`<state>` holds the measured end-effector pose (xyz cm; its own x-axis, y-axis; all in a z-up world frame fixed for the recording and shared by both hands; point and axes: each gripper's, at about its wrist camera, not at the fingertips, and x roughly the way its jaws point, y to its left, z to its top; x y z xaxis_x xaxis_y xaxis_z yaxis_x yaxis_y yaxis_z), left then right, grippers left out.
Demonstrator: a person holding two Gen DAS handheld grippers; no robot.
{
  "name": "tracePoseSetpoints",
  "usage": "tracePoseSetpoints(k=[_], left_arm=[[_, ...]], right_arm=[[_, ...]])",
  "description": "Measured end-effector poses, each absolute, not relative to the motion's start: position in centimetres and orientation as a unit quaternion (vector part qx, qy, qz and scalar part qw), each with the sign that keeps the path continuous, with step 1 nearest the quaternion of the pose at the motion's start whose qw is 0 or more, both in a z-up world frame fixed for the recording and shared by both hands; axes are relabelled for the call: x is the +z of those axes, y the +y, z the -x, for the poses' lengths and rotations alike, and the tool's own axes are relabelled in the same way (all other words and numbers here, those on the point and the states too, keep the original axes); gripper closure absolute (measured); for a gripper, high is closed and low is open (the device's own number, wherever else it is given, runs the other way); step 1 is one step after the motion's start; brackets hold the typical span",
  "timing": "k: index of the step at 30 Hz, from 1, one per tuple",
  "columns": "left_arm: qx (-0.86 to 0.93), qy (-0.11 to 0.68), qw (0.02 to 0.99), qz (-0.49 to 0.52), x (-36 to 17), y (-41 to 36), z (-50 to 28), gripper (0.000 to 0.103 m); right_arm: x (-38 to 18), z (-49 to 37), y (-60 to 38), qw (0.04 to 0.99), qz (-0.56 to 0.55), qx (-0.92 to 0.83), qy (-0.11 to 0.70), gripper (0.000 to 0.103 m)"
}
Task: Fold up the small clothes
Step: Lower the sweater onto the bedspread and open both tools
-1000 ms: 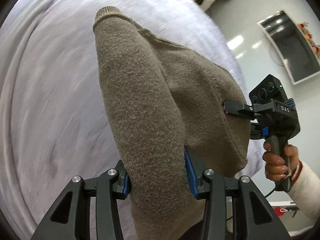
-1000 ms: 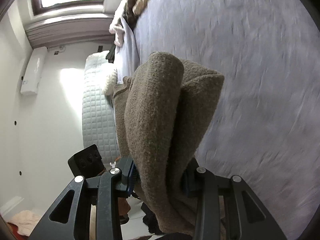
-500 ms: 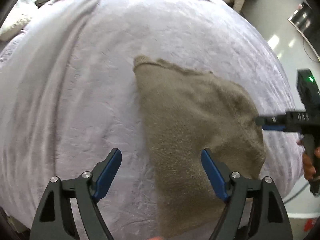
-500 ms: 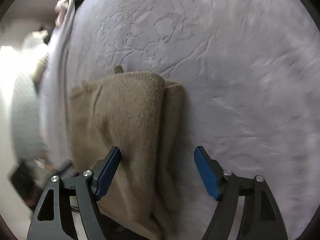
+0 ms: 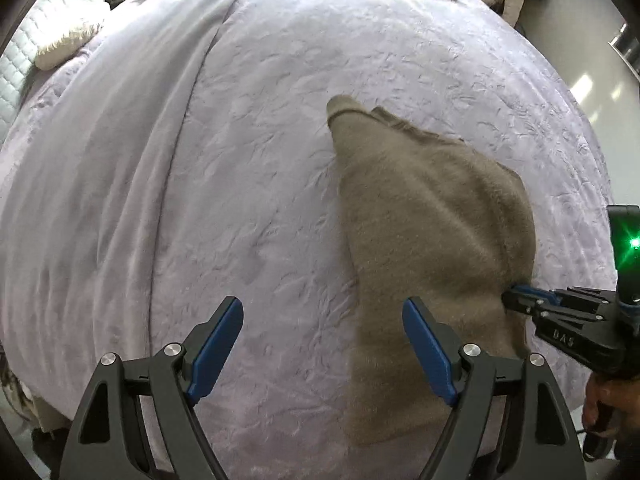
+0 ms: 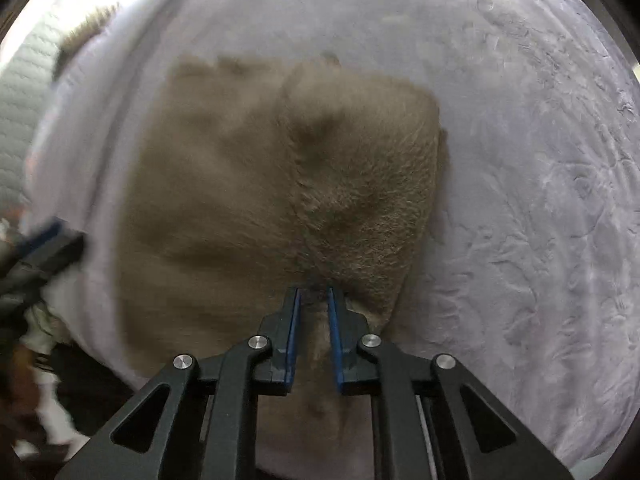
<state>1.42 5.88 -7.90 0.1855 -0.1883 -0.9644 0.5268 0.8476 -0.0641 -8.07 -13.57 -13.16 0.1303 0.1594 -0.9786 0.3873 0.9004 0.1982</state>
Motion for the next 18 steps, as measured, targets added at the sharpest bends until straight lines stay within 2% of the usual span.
tracePoseSetpoints(k=[2, 7, 8, 10, 11, 12, 13, 15, 16, 17, 18], left_arm=[[-0.238, 0.6, 0.752, -0.132, -7.6, 6.3, -1.5, 0.02], [-0.244, 0.61, 0.741, -0.137, -7.0, 6.1, -1.1, 0.02], [-0.247, 0.61, 0.74, -0.137, -6.7, 6.1, -1.0, 0.02], [-0.253, 0.608, 0.739, -0.141, -6.2, 5.9, -0.7, 0.02], [-0.256, 0.606, 0.739, -0.144, -5.9, 5.8, -0.6, 0.019], [-0.258, 0.606, 0.738, -0.147, -5.7, 5.7, -0.4, 0.0], [-0.259, 0.606, 0.738, -0.147, -5.5, 5.7, -0.3, 0.0], [-0.268, 0.607, 0.734, -0.144, -5.0, 5.8, -0.2, 0.0], [-0.268, 0.606, 0.734, -0.146, -4.8, 5.8, -0.1, 0.0], [-0.27, 0.603, 0.736, -0.148, -4.4, 5.9, 0.0, 0.0], [-0.272, 0.602, 0.736, -0.151, -4.3, 5.9, 0.0, 0.0]], right_arm=[[-13.6, 8.8, -14.1, 0.726, -0.22, -0.085, 0.646, 0.096], [-12.4, 10.6, -15.7, 0.713, -0.274, -0.107, 0.636, 0.096], [-12.2, 11.0, -16.1, 0.707, -0.292, -0.114, 0.634, 0.095], [-11.3, 11.9, -16.9, 0.697, -0.317, -0.13, 0.629, 0.087], [-10.9, 12.3, -17.2, 0.696, -0.322, -0.135, 0.628, 0.087], [-10.3, 12.8, -17.5, 0.696, -0.327, -0.139, 0.624, 0.087], [-9.8, 13.1, -17.5, 0.698, -0.331, -0.142, 0.619, 0.086], [-8.7, 13.7, -17.6, 0.697, -0.335, -0.149, 0.616, 0.081], [-8.1, 13.8, -17.4, 0.696, -0.335, -0.155, 0.615, 0.071], [-7.7, 14.4, -17.2, 0.697, -0.334, -0.158, 0.615, 0.057], [-7.3, 14.6, -17.1, 0.698, -0.333, -0.16, 0.613, 0.05]])
